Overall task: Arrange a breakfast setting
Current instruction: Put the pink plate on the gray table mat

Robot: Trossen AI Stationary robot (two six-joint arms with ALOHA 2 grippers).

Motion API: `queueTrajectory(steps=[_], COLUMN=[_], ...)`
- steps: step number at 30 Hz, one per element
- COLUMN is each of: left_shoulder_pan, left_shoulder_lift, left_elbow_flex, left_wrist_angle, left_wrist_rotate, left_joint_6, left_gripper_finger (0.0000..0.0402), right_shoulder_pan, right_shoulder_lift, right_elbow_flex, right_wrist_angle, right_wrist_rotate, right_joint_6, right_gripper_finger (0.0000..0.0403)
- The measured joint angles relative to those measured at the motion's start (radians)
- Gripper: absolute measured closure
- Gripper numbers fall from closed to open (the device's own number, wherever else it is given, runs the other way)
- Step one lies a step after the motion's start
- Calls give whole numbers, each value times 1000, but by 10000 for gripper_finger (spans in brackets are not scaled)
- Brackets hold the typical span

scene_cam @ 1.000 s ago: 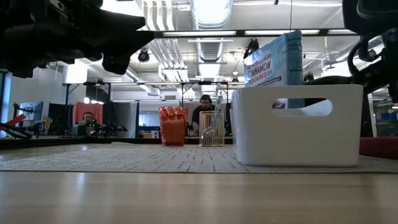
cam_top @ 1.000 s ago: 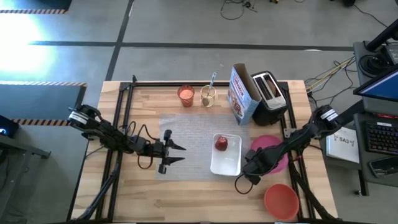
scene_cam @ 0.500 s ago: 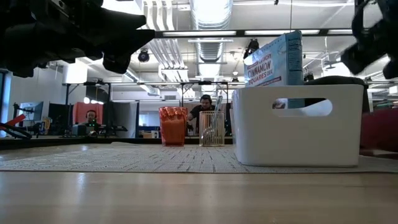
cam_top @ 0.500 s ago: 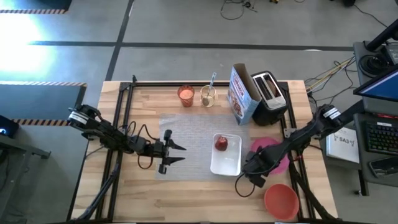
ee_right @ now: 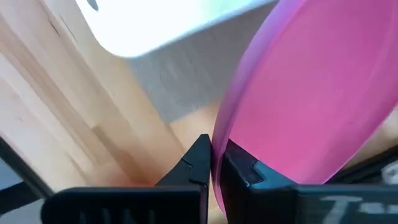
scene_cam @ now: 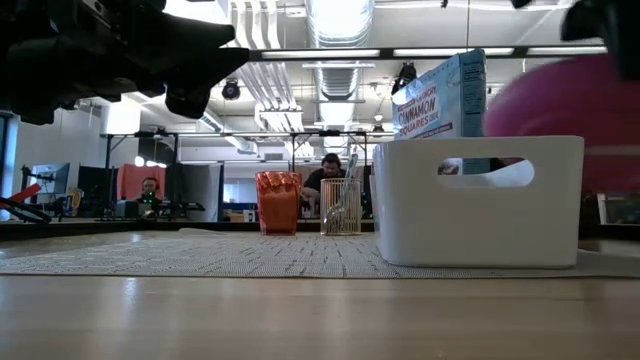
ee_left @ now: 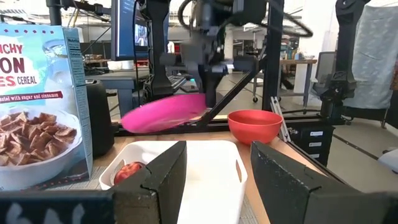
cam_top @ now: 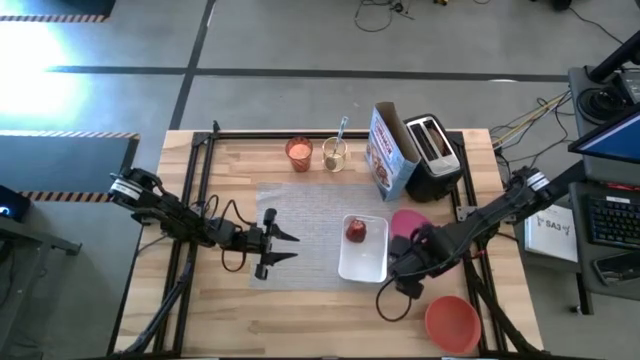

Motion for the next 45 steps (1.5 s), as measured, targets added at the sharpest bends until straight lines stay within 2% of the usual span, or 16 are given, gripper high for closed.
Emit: queueTrajectory(steps=[3,7,11,15,18,22,32,40,45], left_shoulder_pan=[0,0,0,0,0,-4,-54,-71,-72], left_shoulder_lift=[0,0,0,-4,-15,-37,-121,-220,-270], left_elbow_flex=[0,0,0,0,0,-2,-5,-8,-17], left_wrist_angle=[0,2,31,76,91,105,111,109,76], left_wrist_rotate=[0,0,-2,-24,-46,-90,-180,-193,-193], left_joint_6=[1,2,-25,-79,-77,17,238,301,301], left_gripper_finger=[239,239,239,239,239,239,239,239,239], right_shoulder_pan=[0,0,0,-5,-19,-52,-153,-194,-194], right_shoulder_lift=[12,41,71,105,137,190,352,475,513], right_elbow_flex=[52,112,149,150,148,148,147,152,169], right_wrist_angle=[-2,4,55,224,379,524,647,870,919], right_wrist_rotate=[78,193,433,686,767,774,763,502,439], right_joint_6=[-103,-340,-616,-878,-992,-1026,-990,-1110,-1140], right_gripper_finger=[392,392,392,392,392,392,391,391,391])
